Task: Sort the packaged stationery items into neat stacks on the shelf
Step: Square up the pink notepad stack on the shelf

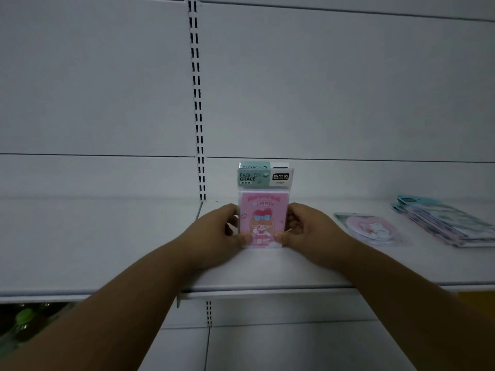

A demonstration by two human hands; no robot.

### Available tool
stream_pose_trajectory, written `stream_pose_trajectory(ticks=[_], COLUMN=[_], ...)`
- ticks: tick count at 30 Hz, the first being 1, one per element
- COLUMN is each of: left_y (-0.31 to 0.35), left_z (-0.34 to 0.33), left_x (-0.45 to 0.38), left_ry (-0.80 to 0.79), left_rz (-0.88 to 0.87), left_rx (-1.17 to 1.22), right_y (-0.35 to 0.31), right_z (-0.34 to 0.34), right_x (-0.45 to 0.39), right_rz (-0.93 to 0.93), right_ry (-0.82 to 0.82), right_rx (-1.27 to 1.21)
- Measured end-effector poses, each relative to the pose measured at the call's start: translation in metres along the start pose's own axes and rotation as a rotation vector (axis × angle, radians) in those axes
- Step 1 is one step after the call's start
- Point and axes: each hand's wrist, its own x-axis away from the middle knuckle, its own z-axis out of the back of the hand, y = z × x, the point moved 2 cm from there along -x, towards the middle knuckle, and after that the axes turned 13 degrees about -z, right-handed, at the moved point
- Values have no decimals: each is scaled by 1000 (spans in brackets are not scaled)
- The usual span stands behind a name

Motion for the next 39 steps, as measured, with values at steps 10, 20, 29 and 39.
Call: stream_pose_trajectory(ticks=[10, 20, 29, 39], left_y=[8, 14, 9, 9], left_z=[7, 13, 14, 5], left_x=[-3, -19, -20, 6], left_ry=[6, -136, -94, 72], left_rz=[50, 275, 267, 43], left_rx=[17, 160, 65, -309], right_y=[-6, -24, -22, -2], right_z=[8, 11, 8, 3], right_x=[-2, -8, -10, 13], right_rz=[-33, -284, -278, 65], right_ry=[-37, -124, -22, 223], right_rx=[-129, -35, 153, 468])
